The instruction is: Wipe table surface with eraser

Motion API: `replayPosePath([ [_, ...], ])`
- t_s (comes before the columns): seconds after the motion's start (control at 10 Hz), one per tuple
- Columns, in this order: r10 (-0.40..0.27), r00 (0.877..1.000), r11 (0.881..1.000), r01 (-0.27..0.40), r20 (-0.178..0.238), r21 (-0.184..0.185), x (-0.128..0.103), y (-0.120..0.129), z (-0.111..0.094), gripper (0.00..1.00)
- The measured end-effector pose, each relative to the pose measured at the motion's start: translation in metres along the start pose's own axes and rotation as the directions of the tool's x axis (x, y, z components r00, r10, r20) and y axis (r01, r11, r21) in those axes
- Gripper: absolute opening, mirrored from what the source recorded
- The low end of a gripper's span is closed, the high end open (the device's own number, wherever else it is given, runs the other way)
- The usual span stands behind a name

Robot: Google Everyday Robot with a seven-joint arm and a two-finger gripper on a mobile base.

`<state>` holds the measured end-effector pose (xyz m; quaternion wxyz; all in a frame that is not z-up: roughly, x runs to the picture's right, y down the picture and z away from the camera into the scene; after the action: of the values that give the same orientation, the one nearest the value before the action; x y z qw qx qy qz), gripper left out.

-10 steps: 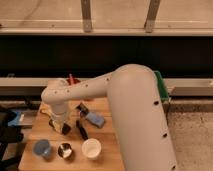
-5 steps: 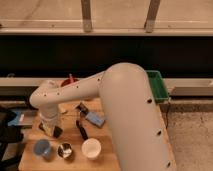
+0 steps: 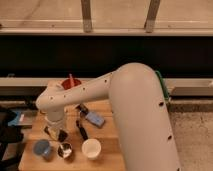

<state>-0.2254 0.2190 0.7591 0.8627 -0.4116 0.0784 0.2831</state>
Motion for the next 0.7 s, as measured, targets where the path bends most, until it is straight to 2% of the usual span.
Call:
replayPosePath([
  [0.2,0.02,1.0,1.0,-0.02,-0.008,-0.006,-0.001,-0.035,-0.001,0.0],
  [0.4,0.02,1.0,1.0,-0.02,-0.005,-0.019,-0.011,-0.053,0.003,0.0],
  [0.7,-0.017,1.0,0.999,0.018,0.015,-0.035,-0.038,-0.047,0.007,0.0],
])
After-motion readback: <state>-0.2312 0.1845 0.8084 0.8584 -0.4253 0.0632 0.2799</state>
